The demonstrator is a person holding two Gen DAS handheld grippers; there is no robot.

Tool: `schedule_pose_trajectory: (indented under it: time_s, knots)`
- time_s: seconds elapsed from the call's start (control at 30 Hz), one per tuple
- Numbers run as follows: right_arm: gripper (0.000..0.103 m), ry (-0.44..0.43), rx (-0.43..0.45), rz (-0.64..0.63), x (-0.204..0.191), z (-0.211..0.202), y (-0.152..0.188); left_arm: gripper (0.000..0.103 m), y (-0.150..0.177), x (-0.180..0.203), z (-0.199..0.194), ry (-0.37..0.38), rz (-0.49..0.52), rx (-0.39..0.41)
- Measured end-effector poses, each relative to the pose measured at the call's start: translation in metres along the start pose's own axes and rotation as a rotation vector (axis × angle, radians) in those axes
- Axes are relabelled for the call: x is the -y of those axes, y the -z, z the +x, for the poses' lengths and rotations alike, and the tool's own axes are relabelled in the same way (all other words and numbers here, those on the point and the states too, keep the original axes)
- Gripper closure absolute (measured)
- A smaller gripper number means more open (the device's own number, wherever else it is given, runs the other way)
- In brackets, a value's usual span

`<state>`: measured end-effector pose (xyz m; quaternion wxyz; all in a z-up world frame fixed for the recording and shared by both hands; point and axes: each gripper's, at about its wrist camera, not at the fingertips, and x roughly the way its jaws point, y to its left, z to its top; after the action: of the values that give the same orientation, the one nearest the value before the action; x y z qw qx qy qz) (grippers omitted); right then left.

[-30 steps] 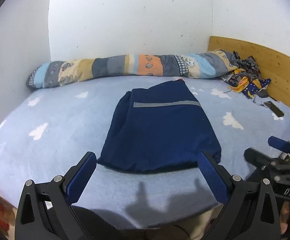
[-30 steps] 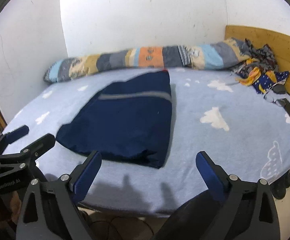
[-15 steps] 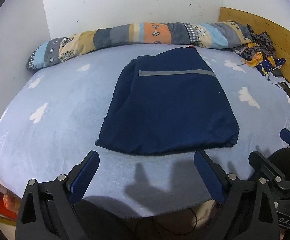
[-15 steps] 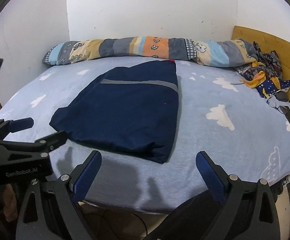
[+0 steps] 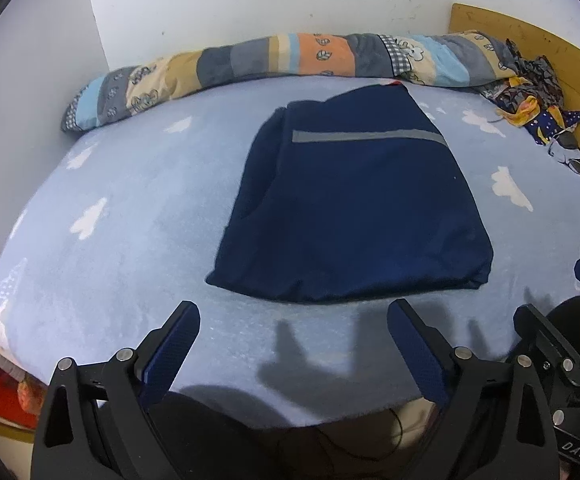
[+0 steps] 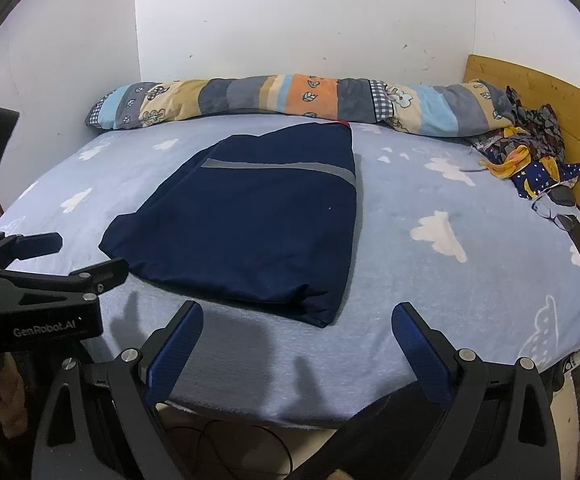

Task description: Fold large clothes

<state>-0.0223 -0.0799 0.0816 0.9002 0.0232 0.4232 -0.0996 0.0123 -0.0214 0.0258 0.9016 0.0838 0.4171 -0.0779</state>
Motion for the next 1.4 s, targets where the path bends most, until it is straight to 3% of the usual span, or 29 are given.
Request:
schedule_pose_trajectory:
  time_s: [0.57, 1.4]
  knots:
    - [0.006, 0.027, -0.003, -0.051, -0.008, 0.001, 0.001, 0.009, 0.015, 0.018, -0.019, -0.101, 0.097, 0.073]
    - [0.006, 0.066, -0.033, -0.073, -0.010, 0.007, 0.003, 0.009, 0.006, 0.014, -0.003, -0.122, 0.094, 0.018]
